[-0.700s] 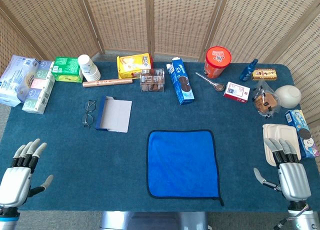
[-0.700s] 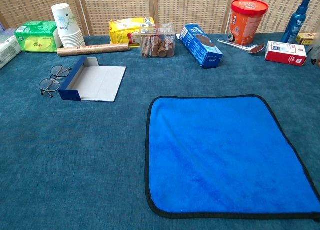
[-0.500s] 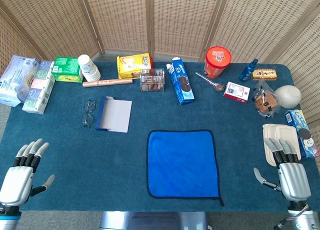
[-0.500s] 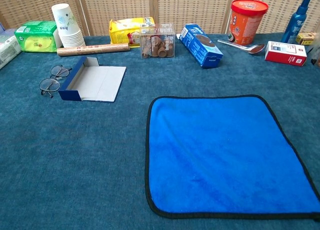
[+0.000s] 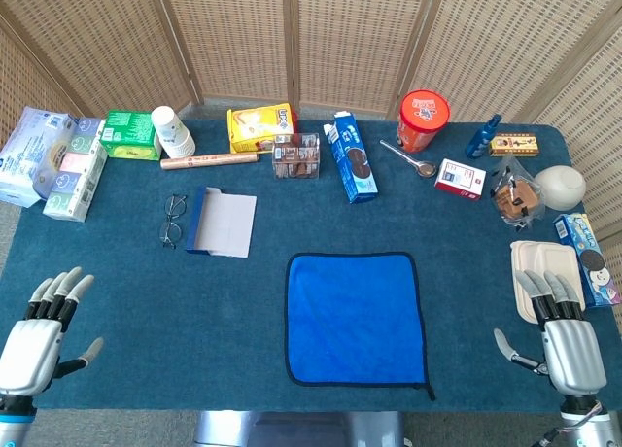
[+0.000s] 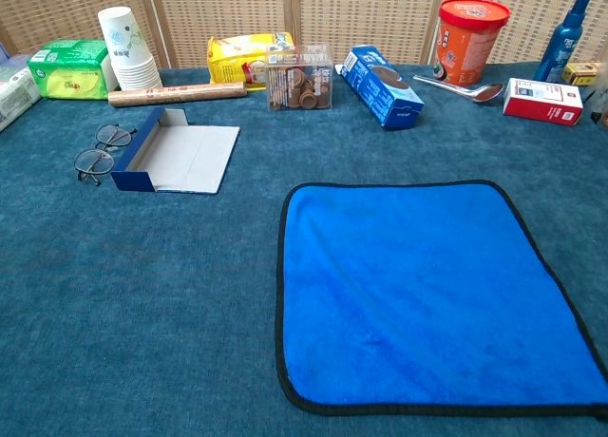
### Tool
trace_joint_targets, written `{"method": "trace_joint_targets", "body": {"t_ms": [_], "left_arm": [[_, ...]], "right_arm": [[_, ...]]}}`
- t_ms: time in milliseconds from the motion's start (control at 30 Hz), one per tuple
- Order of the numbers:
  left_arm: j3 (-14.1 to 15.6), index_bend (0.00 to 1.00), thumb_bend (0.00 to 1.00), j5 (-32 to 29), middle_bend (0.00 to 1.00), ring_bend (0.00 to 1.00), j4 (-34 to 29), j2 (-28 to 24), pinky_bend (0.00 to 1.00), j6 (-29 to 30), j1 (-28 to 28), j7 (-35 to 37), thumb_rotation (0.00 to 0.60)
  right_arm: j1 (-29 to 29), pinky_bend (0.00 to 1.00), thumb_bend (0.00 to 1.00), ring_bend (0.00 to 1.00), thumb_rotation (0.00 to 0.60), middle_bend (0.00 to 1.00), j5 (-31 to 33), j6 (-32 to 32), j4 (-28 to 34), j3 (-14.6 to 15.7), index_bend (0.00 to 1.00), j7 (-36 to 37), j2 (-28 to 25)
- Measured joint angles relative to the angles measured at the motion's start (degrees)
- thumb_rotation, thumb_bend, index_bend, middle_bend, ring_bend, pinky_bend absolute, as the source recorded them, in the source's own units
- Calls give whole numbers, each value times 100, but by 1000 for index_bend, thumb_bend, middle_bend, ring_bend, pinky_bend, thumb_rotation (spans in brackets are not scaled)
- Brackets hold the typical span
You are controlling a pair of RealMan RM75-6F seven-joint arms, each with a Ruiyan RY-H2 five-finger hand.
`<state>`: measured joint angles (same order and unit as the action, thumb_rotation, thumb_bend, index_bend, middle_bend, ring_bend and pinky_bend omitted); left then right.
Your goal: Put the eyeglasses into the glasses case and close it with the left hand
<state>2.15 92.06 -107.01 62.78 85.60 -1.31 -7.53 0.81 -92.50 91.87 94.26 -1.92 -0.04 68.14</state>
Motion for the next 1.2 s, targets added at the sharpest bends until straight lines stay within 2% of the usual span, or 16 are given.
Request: {"method": "trace_joint_targets", "body": {"t_ms": [233,433,633,933,1200], "left_arm": [[-216,0,239,-364,0,0,7,-258,0,-841,-520,289,600],[-579,0,241,-1007,0,0,100,-497,0,-2113,-1310,820,600],[-954,0,240,-1594,0,0,469,-598,0,-3432,-2249,1389,600],[-1341,0,248,-2471,0,0,1378,-259,0,-4742,-3396,1489,600],[-1473,0,334,-2813,0,0,2123,219,0,-5617,-4143,1678,600]], "right_arm": [[35,56,343,0,351,126,97,-97,-22,-38,112,-10,42],[44,56,342,0,354,125,252,-144,-46,-104,112,31,62],[3,56,343,0,366,125,352,-91,-22,-156,111,21,14],[-49,56,342,0,395,125,464,-64,51,-195,113,-20,-55],[-52,56,343,0,414,125,564,-123,147,-221,115,-125,-92]]}}
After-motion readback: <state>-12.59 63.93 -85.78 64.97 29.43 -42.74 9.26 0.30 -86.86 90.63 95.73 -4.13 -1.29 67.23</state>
